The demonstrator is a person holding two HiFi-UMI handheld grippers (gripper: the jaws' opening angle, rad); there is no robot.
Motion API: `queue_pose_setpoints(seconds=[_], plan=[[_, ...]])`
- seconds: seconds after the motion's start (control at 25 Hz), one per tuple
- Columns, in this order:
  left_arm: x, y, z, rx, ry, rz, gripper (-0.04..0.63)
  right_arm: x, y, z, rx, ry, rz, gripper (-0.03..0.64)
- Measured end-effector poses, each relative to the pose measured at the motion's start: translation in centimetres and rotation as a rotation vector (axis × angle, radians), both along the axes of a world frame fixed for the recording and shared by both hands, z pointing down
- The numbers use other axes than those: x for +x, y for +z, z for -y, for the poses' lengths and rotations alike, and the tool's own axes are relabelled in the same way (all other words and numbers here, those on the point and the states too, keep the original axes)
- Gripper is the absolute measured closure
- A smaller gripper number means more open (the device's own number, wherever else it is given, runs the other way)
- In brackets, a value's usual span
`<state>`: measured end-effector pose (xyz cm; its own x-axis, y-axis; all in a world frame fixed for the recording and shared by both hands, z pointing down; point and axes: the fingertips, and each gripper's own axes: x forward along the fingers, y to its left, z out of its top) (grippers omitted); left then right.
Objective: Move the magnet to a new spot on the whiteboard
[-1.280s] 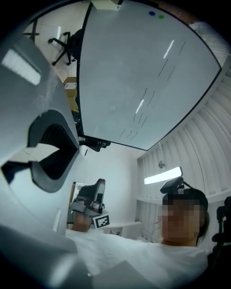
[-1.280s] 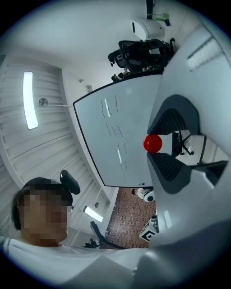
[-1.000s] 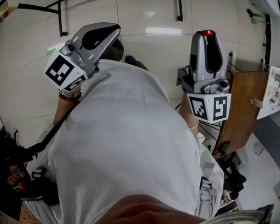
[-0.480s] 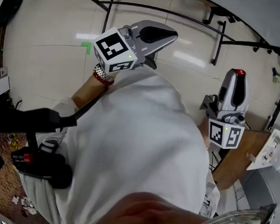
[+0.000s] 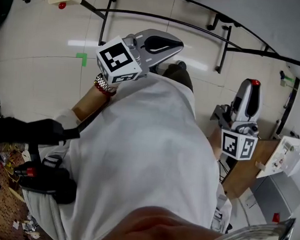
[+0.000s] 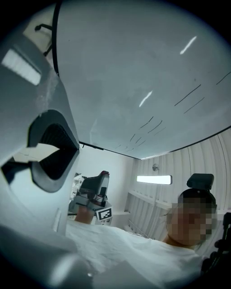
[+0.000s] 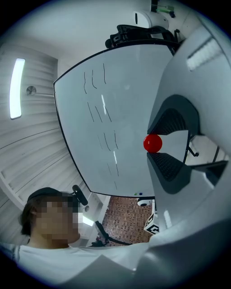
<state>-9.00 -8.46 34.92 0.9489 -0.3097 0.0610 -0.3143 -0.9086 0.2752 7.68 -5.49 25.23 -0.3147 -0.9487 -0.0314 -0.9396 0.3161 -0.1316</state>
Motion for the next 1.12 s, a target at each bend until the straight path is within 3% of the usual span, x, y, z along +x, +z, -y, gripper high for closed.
queue_pose_setpoints(seconds=[0.52,0.64,0.84,1.12], plan=[[-0.8,-0.1,5.4,-0.027,-0.160,-0.023,0.589,0.6,-4.1,8.4,0.102,-0.117,-0.034,0.489],[-0.9,-0.2,6.6,-0.014,-0.160,0.004,0.589,0.4,-4.7,11.1,0.124,-0.116,0.011,0.489],[0.8,-0.8,8.1,-0.007,-0.102,0.004,0.589,0.9,-5.4,14.9,0.141,-0.091,0.023,0.489],[8.0,-3.9,12.5,0.061,0.062,0.033,0.589,5.0,-10.4,19.7,0.241,-0.034,-0.067,0.489]])
